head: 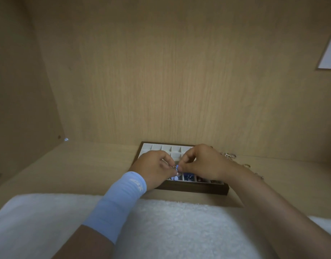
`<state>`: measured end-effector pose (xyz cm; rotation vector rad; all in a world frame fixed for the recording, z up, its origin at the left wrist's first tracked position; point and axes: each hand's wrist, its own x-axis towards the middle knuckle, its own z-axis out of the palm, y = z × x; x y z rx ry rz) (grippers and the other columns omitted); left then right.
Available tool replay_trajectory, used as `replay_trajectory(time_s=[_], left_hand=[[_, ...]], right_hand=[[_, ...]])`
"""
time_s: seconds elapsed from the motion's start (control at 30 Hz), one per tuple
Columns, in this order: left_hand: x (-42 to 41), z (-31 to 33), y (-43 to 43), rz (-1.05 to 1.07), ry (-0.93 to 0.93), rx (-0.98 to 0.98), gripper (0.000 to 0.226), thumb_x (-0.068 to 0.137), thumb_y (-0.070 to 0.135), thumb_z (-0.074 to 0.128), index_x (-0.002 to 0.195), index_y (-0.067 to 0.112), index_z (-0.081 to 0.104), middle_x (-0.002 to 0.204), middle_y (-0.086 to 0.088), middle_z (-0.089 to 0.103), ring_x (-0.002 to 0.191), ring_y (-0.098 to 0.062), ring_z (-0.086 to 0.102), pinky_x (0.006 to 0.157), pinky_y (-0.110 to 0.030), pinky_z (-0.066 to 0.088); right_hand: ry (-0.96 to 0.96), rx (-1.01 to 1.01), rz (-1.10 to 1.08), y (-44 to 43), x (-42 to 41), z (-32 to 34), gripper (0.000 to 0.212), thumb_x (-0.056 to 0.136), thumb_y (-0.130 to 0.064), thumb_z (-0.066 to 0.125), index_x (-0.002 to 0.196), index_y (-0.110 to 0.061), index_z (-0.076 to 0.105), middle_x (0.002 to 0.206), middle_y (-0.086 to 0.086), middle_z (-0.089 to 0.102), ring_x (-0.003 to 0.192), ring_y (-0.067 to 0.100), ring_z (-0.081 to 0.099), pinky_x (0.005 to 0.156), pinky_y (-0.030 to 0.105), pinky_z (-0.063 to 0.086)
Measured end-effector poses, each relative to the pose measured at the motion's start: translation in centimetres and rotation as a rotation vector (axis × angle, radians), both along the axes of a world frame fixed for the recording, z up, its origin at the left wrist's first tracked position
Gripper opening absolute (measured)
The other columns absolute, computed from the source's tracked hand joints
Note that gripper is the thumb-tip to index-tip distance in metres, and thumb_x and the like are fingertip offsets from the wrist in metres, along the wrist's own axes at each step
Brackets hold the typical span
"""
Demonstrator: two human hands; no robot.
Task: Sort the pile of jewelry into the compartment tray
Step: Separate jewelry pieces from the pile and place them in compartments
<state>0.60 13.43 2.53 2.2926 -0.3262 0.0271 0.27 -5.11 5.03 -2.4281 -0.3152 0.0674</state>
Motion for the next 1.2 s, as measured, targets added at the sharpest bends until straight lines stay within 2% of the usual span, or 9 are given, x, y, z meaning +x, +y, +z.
replay_trajectory(time_s=[0.03, 0.1, 0.27, 0.37, 0.57, 0.67, 0.83, 1.07, 1.2], left_hand=[[-0.1, -0.1, 0.0, -0.002, -0.022, 0.026, 0.011, 0.076, 0.031, 0.077, 0.081, 0.030, 0.068, 0.067, 0.011, 0.069, 0.078, -0.007, 0.066, 0.081, -0.030, 0.055], [-0.2, -0.2, -0.1, -0.009, -0.071, 0.079, 0.011, 0.076, 0.030, 0.076, 0.081, 0.031, 0.066, 0.070, 0.012, 0.069, 0.078, -0.005, 0.065, 0.080, -0.028, 0.055], [-0.3, -0.5, 0.3, -0.021, -0.202, 0.172, 0.019, 0.076, 0.036, 0.078, 0.084, 0.031, 0.062, 0.087, 0.012, 0.062, 0.083, -0.004, 0.058, 0.077, -0.025, 0.050], [-0.2, -0.6, 1.0, -0.035, -0.203, 0.208, 0.008, 0.083, 0.032, 0.069, 0.084, 0.034, 0.062, 0.086, 0.016, 0.062, 0.082, -0.003, 0.058, 0.079, -0.028, 0.052], [-0.5, -1.2, 1.0, -0.114, -0.264, 0.245, 0.013, 0.088, 0.026, 0.061, 0.092, 0.036, 0.067, 0.089, 0.016, 0.057, 0.079, -0.002, 0.047, 0.074, -0.019, 0.039], [-0.3, -1.4, 1.1, -0.104, -0.296, 0.243, 0.018, 0.090, 0.025, 0.061, 0.102, 0.037, 0.063, 0.092, 0.018, 0.055, 0.089, -0.004, 0.046, 0.080, -0.020, 0.040], [-0.1, -1.5, 1.4, -0.107, -0.297, 0.323, 0.027, 0.094, 0.032, 0.055, 0.117, 0.040, 0.065, 0.113, 0.014, 0.057, 0.112, -0.009, 0.042, 0.100, -0.028, 0.040], [-0.5, -1.3, 1.4, -0.153, -0.308, 0.267, 0.020, 0.090, 0.032, 0.058, 0.102, 0.041, 0.071, 0.105, 0.018, 0.061, 0.107, -0.007, 0.047, 0.096, -0.030, 0.044], [-1.0, -1.1, 1.0, -0.203, -0.320, 0.299, 0.017, 0.090, 0.038, 0.058, 0.097, 0.039, 0.073, 0.106, 0.019, 0.059, 0.107, -0.005, 0.044, 0.097, -0.030, 0.042]], right_hand=[[-0.020, -0.035, -0.006, 0.1, 0.1, -0.1, 0.006, 0.083, -0.027, 0.079, 0.079, -0.022, 0.079, 0.074, -0.010, 0.074, 0.069, 0.005, 0.067, 0.069, 0.027, 0.055], [-0.038, -0.076, -0.004, 0.2, 0.1, -0.4, 0.005, 0.082, -0.028, 0.079, 0.079, -0.024, 0.079, 0.076, -0.009, 0.074, 0.072, 0.004, 0.066, 0.077, 0.030, 0.056], [-0.136, -0.206, -0.021, 0.9, -0.1, -0.9, 0.015, 0.076, -0.037, 0.082, 0.077, -0.025, 0.074, 0.072, -0.015, 0.068, 0.071, 0.000, 0.062, 0.075, 0.033, 0.057], [-0.190, -0.244, -0.043, 1.2, -0.3, -0.9, 0.019, 0.074, -0.041, 0.083, 0.073, -0.026, 0.071, 0.069, -0.017, 0.064, 0.072, 0.000, 0.060, 0.072, 0.030, 0.055], [-0.129, -0.326, 0.070, 0.9, -0.5, -0.6, 0.024, 0.087, -0.042, 0.068, 0.072, -0.026, 0.076, 0.069, -0.008, 0.070, 0.070, 0.004, 0.062, 0.068, 0.033, 0.053], [-0.101, -0.307, 0.058, 0.6, -0.6, 0.0, 0.027, 0.090, -0.036, 0.065, 0.067, -0.025, 0.073, 0.068, -0.005, 0.069, 0.063, 0.004, 0.060, 0.067, 0.032, 0.053], [-0.155, -0.340, -0.005, 0.1, -0.8, -0.4, 0.014, 0.085, -0.038, 0.069, 0.081, -0.028, 0.078, 0.079, -0.015, 0.073, 0.076, 0.002, 0.065, 0.076, 0.034, 0.058], [-0.158, -0.379, 0.067, 0.5, -1.2, -0.6, 0.015, 0.086, -0.041, 0.065, 0.086, -0.034, 0.078, 0.085, -0.016, 0.074, 0.081, 0.002, 0.064, 0.076, 0.030, 0.055], [-0.193, -0.396, 0.034, 0.2, -1.5, 0.3, 0.018, 0.089, -0.032, 0.060, 0.090, -0.032, 0.077, 0.086, -0.014, 0.073, 0.080, 0.005, 0.063, 0.075, 0.031, 0.056]])
